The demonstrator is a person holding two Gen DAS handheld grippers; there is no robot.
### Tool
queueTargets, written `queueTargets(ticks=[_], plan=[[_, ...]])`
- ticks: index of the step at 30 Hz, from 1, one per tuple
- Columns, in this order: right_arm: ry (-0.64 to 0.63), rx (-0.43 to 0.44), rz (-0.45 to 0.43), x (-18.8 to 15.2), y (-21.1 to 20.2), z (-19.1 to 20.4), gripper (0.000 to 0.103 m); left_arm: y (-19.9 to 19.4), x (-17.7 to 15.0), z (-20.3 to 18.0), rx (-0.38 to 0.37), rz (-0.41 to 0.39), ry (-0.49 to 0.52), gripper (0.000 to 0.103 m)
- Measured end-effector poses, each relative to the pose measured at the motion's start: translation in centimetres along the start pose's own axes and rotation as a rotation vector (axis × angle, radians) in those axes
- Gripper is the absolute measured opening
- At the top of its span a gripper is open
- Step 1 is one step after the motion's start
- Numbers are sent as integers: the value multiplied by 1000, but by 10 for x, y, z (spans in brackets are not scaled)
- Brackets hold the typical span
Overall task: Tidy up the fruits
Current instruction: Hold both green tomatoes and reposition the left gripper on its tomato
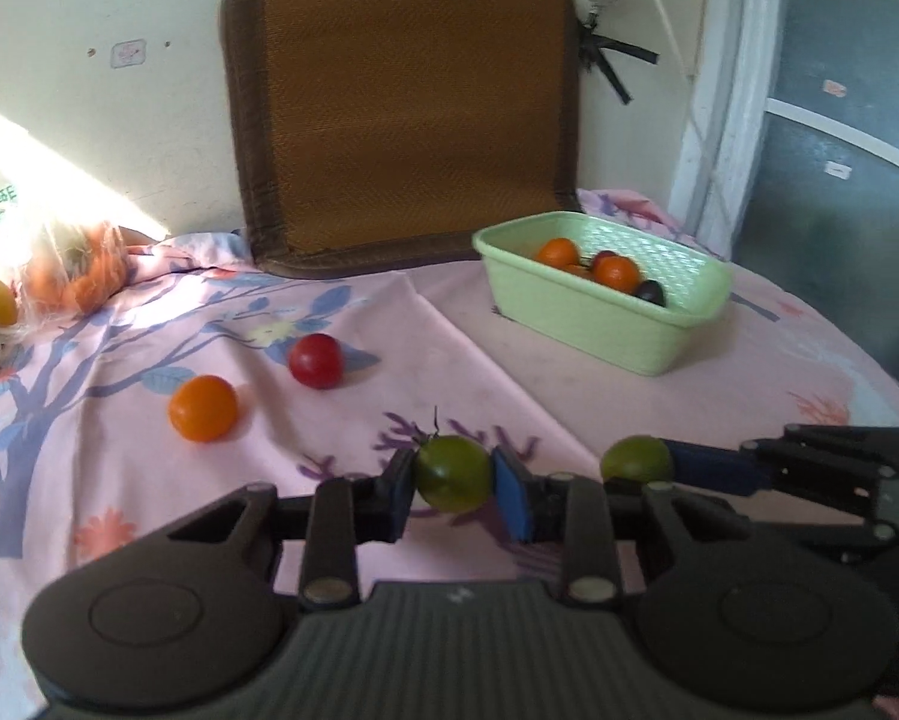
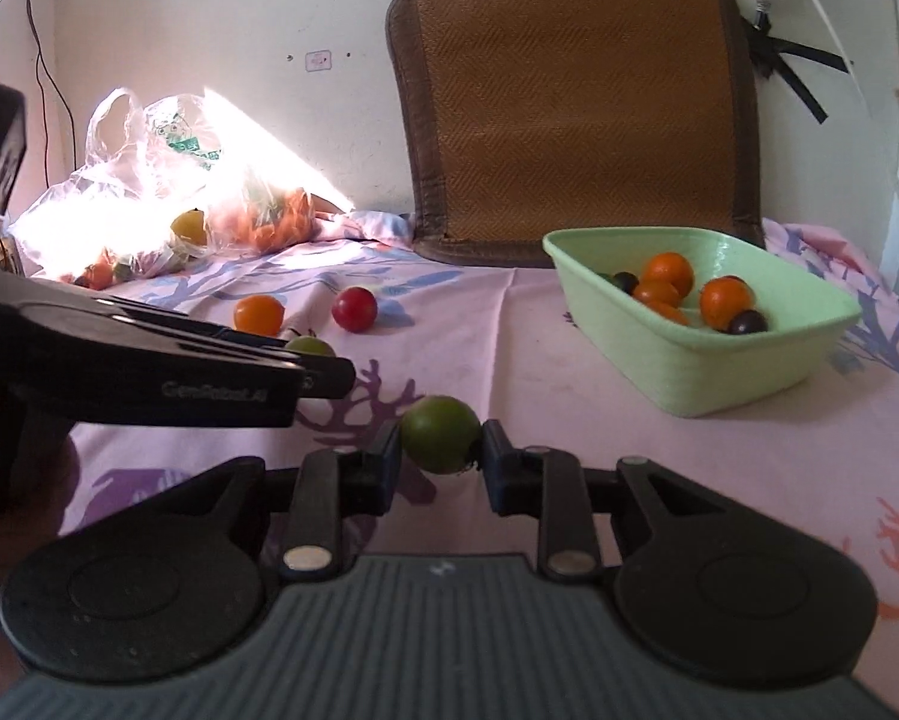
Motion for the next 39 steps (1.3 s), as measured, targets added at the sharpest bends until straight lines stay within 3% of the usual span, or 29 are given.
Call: queueTargets(ticks=[6,12,23,27,39], plan=[[113,-80,-6,-43,-46,-34,31,-12,-21,-60,-114,15,121,28],[164,-148,-16,-70,-71,-49,31,-11,-28,-99,-104,29,189,29],[163,-167,-16,-86,-70,-50,33,1,-40,-112,-44,71,184,29],[166,-165,-23,-88,-71,-51,33,2,-41,-113,-47,66,181,37],[152,-172,-45,-90,-70,-50,33,3,-41,-110,-57,54,175,40]])
Point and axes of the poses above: each gripper's, at about its wrist camera, not at the fingertips, and y roughly the way its jaws point, z to its left, x to its top, the point moved 1 cm from there along y, roughly the way its jaws point, and after that the axes turned 14 degrees about z, right-handed, at the moved point
